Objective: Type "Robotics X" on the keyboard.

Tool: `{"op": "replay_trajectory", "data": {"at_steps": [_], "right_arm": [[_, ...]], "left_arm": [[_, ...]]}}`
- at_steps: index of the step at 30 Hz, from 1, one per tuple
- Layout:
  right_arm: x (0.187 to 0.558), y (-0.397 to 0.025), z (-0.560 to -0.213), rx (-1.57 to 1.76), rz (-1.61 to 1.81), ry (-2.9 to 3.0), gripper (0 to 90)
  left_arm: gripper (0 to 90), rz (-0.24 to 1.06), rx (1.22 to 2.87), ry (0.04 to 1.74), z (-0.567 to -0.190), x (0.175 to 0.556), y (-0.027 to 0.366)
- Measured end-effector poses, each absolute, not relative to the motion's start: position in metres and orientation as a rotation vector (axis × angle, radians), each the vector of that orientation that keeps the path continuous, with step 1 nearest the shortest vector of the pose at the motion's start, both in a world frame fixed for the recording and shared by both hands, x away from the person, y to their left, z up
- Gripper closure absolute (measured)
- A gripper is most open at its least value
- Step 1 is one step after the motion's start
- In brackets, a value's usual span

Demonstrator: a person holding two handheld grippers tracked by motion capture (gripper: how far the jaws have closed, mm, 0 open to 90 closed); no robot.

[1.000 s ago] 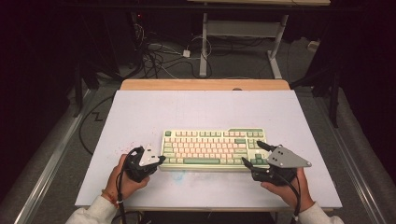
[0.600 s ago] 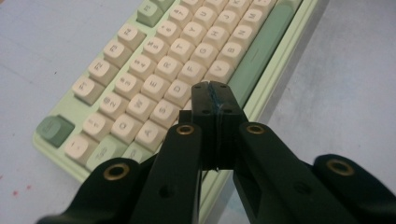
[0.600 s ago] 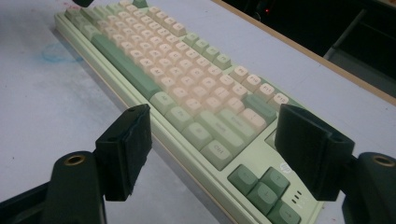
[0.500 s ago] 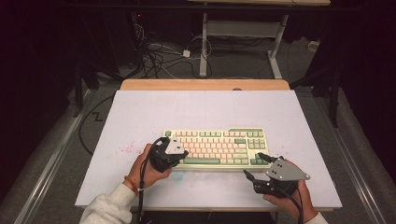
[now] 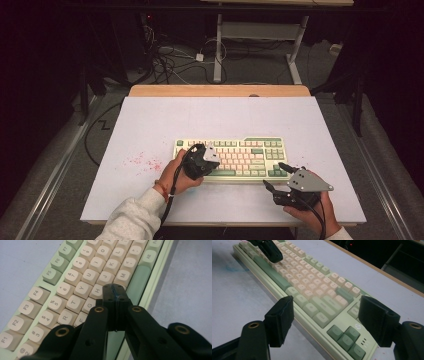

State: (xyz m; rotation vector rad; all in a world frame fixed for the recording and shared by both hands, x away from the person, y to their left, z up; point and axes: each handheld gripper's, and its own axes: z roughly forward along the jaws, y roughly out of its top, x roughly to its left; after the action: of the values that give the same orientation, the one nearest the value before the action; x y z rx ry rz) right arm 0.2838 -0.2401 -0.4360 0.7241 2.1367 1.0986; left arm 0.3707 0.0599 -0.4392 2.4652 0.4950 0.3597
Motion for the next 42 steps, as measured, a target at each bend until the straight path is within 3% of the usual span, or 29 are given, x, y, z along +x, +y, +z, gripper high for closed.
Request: {"op": "replay_trajectory", "data": {"at_steps": [17,35,42], "right_arm": [[0.284,-0.235,-0.440,0.717,1.041,2.176,27.9],[0.284,-0.237,-0.437,0.713,1.052,2.161,27.6],[0.284,-0.237,-0.438,0.713,1.053,2.161,27.4]], "left_arm": [[87.2,0.387,2.498,0.502,-0.446,0.373,0.056],[85.1,0.440,2.378,0.505,-0.425,0.363,0.075],[80.1,0.481,2.353,0.519,-0.424,0.361,0.085]]}}
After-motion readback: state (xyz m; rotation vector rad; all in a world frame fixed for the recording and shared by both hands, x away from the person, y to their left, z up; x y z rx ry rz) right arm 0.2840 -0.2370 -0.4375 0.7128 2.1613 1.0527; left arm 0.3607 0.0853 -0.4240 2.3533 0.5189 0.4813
